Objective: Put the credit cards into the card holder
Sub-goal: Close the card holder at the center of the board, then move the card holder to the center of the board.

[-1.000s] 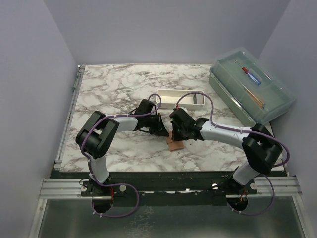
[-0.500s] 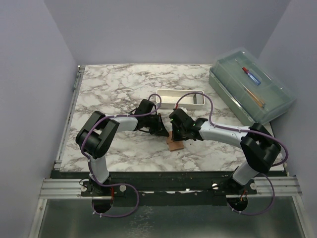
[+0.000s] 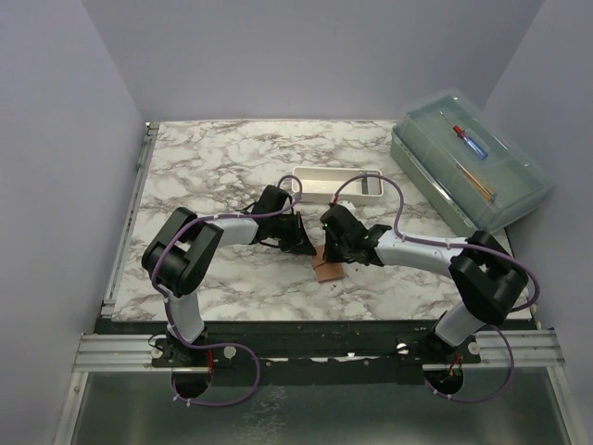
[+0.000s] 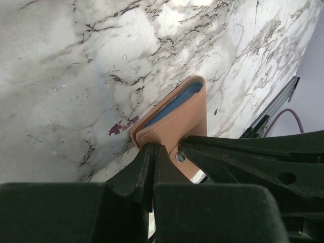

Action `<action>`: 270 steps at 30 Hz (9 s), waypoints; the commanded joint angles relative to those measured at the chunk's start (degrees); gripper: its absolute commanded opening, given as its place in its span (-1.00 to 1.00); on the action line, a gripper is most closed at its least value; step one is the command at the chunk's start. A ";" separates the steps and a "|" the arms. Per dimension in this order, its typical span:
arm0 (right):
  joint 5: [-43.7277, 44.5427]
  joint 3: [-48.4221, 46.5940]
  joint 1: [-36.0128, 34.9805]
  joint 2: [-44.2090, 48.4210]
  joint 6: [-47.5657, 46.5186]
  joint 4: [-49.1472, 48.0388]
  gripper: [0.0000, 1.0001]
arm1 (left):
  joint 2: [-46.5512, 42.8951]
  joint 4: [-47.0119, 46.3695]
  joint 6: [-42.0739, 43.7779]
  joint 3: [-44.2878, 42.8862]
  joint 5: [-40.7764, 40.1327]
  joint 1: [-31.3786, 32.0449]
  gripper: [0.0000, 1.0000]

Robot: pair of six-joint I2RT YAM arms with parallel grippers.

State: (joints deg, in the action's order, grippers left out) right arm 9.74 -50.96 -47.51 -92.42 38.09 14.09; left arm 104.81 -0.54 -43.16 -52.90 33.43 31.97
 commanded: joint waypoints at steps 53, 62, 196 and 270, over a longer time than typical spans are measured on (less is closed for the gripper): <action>-3.84 7.03 0.22 -0.75 0.12 -1.78 -0.99 | 6.60 -1.63 -4.14 -0.22 5.90 2.40 -1.00; -5.61 8.79 0.22 -0.62 1.23 -2.89 -0.99 | 6.96 5.22 -0.71 1.38 -4.32 5.29 -1.00; -41.45 19.16 12.35 10.60 3.35 -19.84 -0.04 | -21.94 15.46 -1.92 15.72 -4.05 -1.30 -0.04; -16.70 10.31 10.15 2.12 12.85 -6.84 0.00 | -8.24 9.24 1.37 4.80 -0.60 1.96 -0.60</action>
State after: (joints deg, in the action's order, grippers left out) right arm -16.08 -36.71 -37.76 -86.24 55.61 4.60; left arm 97.41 8.21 -42.52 -48.71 32.03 34.83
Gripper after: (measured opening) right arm 0.511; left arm 0.192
